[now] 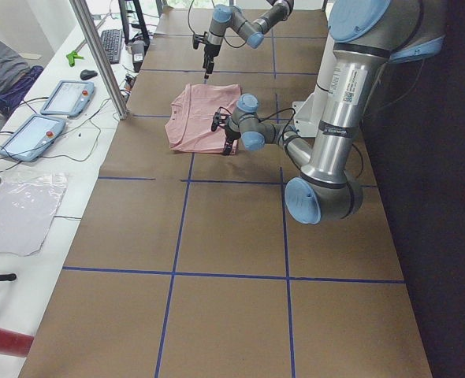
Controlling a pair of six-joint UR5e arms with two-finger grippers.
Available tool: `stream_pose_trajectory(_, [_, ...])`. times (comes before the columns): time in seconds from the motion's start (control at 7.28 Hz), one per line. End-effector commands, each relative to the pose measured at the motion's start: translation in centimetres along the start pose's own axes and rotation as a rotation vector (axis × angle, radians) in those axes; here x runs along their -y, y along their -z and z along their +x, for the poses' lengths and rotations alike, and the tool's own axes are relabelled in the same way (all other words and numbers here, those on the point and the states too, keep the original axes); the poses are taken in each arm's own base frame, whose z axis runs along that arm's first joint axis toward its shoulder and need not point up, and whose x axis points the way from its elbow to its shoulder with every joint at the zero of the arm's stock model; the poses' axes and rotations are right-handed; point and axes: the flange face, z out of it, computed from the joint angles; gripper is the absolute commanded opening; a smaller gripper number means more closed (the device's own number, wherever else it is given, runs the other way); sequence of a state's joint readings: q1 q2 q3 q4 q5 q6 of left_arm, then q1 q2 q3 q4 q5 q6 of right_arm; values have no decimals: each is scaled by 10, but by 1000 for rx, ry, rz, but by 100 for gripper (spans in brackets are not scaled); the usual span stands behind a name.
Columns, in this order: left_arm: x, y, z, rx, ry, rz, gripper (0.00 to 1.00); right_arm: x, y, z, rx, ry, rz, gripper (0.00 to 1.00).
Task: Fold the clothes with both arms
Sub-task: 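Move the left gripper to the shirt's side edge while the right hovers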
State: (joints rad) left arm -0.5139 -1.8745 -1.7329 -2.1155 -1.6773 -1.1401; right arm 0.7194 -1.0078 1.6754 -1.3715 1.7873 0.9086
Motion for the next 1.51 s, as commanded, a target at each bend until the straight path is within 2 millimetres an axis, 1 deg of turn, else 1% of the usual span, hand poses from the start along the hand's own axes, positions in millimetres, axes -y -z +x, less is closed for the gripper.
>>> stream_pose_trajectory(0.0, [-9,-3,4,-2,5,-13,49,0,4,0,1,-3,4,100])
stream_pose_trajectory(0.41, [-15,-5,8,-6,-1,-22,49,2,3,6,-7,-10,6,100])
stream_pose_trajectory(0.55, [-17,-5,8,-7,-3,-26,47,1,3,5,-7,-9,5,100])
stream_pose_trajectory(0.69, [-19,-5,9,-8,-3,-30,30,1,1,7,-12,-11,4,100])
stream_pose_trajectory(0.82, [-19,-5,10,-8,-3,-30,0,0,0,10,-16,-11,5,100])
stream_pose_trajectory(1.1, [-30,-8,-20,32,-22,-44,0,-1,-2,15,-20,-3,5,100])
stream_pose_trajectory(1.24, [-14,-6,-36,54,-97,-23,0,-2,-2,15,-20,-4,5,100])
stream_pose_trajectory(1.37, [29,0,-71,106,-163,26,0,-2,-4,16,-21,-4,4,100])
